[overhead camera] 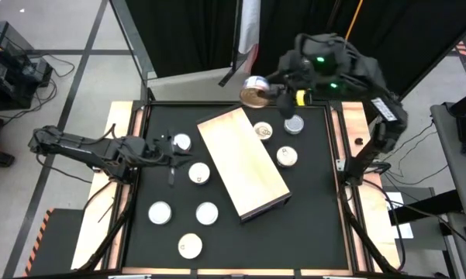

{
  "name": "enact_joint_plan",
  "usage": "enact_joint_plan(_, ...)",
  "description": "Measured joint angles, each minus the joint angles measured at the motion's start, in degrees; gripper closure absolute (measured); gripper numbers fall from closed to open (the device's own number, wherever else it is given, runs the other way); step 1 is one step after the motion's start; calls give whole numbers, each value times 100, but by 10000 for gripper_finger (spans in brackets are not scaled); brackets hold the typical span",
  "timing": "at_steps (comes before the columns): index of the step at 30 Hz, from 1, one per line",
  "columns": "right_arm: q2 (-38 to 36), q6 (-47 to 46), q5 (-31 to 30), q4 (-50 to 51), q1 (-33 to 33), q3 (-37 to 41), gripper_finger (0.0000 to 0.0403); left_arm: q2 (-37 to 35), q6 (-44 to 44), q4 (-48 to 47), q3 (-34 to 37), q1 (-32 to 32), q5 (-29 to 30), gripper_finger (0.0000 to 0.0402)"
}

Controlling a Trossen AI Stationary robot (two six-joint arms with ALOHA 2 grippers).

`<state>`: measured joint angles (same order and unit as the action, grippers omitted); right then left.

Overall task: Stack canned seafood by type on shelf
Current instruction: Put the blue pink tuna can on the shelf

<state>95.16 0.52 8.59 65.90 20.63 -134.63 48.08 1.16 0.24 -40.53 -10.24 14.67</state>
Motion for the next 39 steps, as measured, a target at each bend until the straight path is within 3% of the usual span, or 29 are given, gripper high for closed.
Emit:
enact_joint_plan(7,749,-24,1088,336,487,7,213,-203,600,243,0,2,138,400)
enact_joint_plan(12,1325,-117,1829,43,774,9,213,-285,1021,242,0,16,699,400)
enact_joint_plan(21,2273,49,3262,49,683,9,213,-285,1179,237,0,325,864,400)
enact_joint_plan(30,2923,-220,3289,451,982,11,211,-320,1181,235,0,529,763,400)
enact_joint_plan(39,2967,-98,3186,627,1101,9,211,-477,1163,232,0,538,360,400)
